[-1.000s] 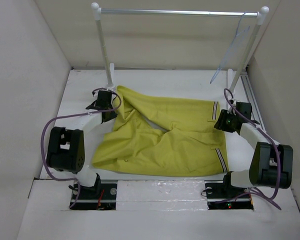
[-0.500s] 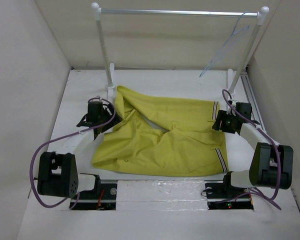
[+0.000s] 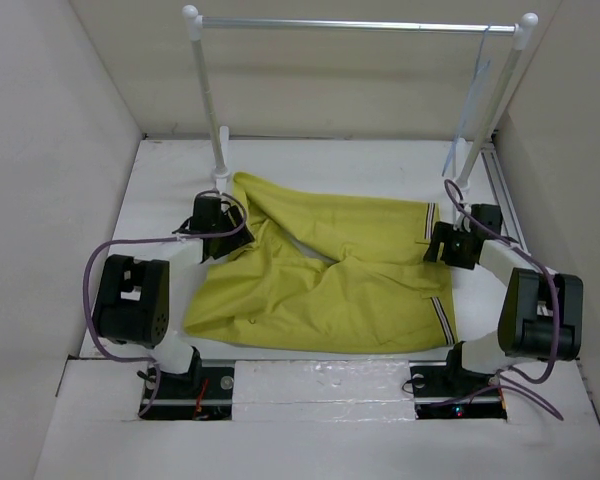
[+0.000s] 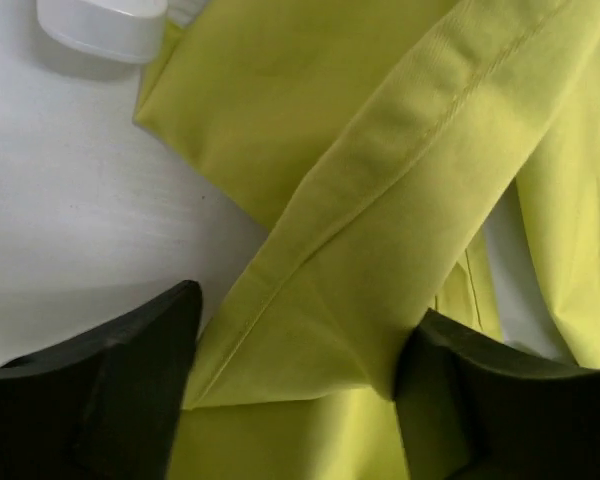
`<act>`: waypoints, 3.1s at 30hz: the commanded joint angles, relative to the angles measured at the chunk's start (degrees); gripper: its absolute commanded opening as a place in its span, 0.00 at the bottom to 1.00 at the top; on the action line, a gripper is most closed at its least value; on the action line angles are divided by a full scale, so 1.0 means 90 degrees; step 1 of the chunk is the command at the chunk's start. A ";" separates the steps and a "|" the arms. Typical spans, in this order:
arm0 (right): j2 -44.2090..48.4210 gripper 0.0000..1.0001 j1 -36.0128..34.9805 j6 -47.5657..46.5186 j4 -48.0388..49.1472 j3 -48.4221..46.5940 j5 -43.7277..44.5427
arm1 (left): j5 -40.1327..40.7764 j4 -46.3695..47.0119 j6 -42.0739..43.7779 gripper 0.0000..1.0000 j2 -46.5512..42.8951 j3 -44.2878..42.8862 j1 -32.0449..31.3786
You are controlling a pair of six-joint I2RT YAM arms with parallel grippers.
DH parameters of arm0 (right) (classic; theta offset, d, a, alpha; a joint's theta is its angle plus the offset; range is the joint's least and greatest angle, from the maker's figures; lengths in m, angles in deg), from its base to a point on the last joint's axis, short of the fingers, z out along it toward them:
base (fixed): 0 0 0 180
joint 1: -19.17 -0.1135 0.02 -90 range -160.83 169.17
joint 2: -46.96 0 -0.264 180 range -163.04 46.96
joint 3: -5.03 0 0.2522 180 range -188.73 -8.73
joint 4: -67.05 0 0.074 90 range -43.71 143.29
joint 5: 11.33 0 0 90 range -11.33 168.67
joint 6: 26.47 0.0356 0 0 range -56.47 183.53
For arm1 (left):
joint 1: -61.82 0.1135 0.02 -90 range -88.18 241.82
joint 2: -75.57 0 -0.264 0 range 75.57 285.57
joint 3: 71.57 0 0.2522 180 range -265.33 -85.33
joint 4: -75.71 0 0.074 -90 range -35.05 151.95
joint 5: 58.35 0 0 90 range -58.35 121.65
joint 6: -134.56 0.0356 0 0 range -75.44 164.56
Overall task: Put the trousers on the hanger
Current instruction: Flatten out the trousers at the center of the board.
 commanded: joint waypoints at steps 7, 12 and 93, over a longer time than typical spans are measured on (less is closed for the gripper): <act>-0.0351 0.33 0.0095 -0.0126 0.0135 -0.0180 -0.0863 | 0.0528 0.0157 0.0120 0.00 0.0002 -0.0442 0.0008; 0.0049 0.00 0.0378 0.0136 0.0516 0.0230 -0.1449 | 0.0879 -0.0242 0.0091 0.00 -0.0739 -0.0315 0.0398; 0.2708 0.68 -0.5735 0.0714 -0.1066 -0.0832 0.0866 | 0.3879 -0.3349 -0.0545 0.18 0.2033 -0.5266 0.2986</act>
